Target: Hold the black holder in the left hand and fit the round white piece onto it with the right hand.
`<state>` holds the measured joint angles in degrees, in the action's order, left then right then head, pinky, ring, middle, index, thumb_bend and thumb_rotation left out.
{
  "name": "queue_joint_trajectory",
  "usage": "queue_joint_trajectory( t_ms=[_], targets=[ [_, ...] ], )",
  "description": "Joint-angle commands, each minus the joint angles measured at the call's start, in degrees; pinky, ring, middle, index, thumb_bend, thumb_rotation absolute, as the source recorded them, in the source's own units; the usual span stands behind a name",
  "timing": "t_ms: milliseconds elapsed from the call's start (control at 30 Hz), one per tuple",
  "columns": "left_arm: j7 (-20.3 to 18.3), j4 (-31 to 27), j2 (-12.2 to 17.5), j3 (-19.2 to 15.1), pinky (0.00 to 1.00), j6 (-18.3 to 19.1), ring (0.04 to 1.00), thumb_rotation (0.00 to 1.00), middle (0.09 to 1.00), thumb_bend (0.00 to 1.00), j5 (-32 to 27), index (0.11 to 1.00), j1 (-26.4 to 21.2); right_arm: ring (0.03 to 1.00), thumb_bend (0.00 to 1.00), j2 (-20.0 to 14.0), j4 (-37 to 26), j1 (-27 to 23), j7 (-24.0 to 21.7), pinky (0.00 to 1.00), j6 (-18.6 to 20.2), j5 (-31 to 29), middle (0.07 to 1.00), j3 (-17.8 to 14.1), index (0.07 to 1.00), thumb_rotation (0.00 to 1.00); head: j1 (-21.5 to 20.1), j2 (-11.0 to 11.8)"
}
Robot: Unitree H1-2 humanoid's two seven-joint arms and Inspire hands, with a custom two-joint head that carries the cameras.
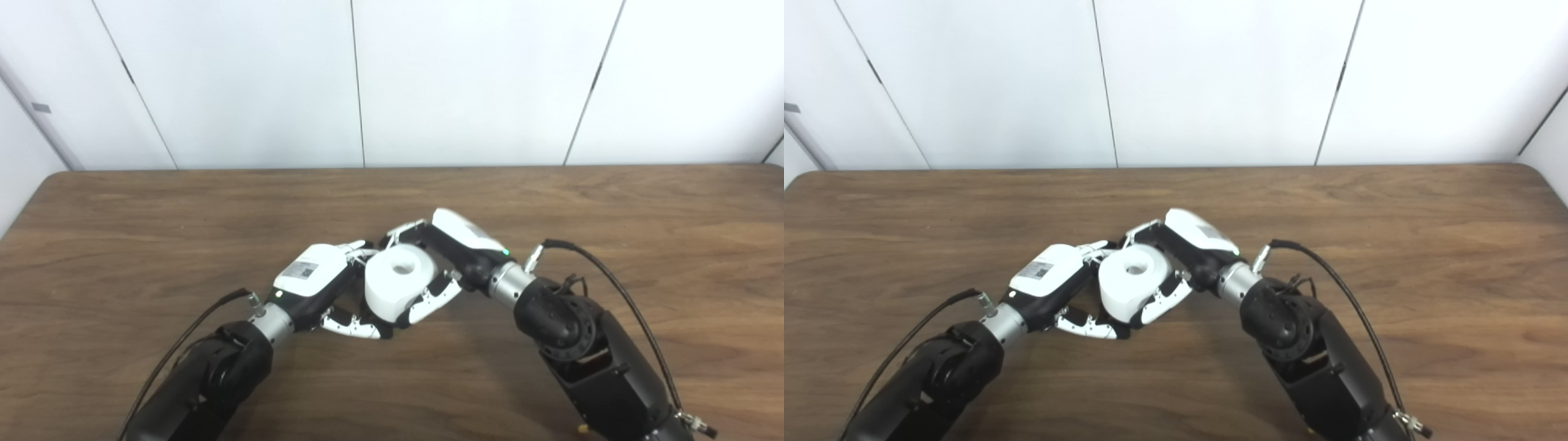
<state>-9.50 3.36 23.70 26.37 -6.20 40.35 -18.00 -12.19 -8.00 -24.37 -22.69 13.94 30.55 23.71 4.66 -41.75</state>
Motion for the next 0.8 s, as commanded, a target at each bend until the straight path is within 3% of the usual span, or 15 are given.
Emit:
queue_joint_trajectory(
  t_ms=[0, 333, 367, 467, 567, 767],
  targets=[
    [-3.84, 0.34, -0.37, 1.72, 0.9, 1.41, 0.945, 0.06, 0.871, 0.52, 1.79, 0.487, 1.43, 0.8, 0.52, -0.26, -0.21, -1.36, -0.22, 0.69, 0.02, 0.65, 0.782, -0.08, 0.482, 0.13, 0.02, -0.08],
    [-3.33, 0.18, 0.05, 1.65, 0.88, 1.05, 0.936, 0.06, 0.862, 0.52, 1.79, 0.487, 1.9, 0.781, 0.52, -0.93, 0.08, -1.25, -0.68, 0.69, -0.88, 0.42, 0.787, 0.1, 0.489, 0.13, 0.11, -0.56],
    [-3.39, 0.2, 0.05, 1.62, 0.89, 1.13, 0.938, 0.06, 0.865, 0.52, 1.72, 0.487, 1.9, 0.778, 0.67, -1.12, -0.04, -1.26, -0.85, 0.67, -0.88, 0.6, 0.803, 0.23, 0.649, 0.12, 0.1, -0.57],
    [-3.45, 0.3, 0.09, 1.63, 0.89, 1.22, 0.939, 0.06, 0.867, 0.52, 1.79, 0.487, 1.85, 0.801, 0.83, -1.44, -0.06, -1.1, -0.72, 0.65, -1.36, 0.9, 0.856, 0.34, 0.947, 0.21, -0.03, -0.53],
    [-3.24, 0.47, 0.18, 1.66, 0.89, 0.92, 0.938, 0.06, 0.866, 0.52, 1.93, 0.487, 1.75, 0.813, 0.89, -1.57, -0.06, -0.79, -0.08, 0.65, -2.06, 0.92, 0.891, 0.21, 0.995, 0.25, -0.1, -0.47],
    [-3.36, 0.58, 0.21, 1.71, 0.89, 0.93, 0.941, 0.06, 0.868, 0.52, 1.98, 0.487, 1.59, 0.822, 0.88, -1.6, -0.99, -0.57, 0.35, 0.67, -2.14, 0.92, 0.899, -0.4, 1.0, 0.26, -0.1, -0.54]
  ],
)
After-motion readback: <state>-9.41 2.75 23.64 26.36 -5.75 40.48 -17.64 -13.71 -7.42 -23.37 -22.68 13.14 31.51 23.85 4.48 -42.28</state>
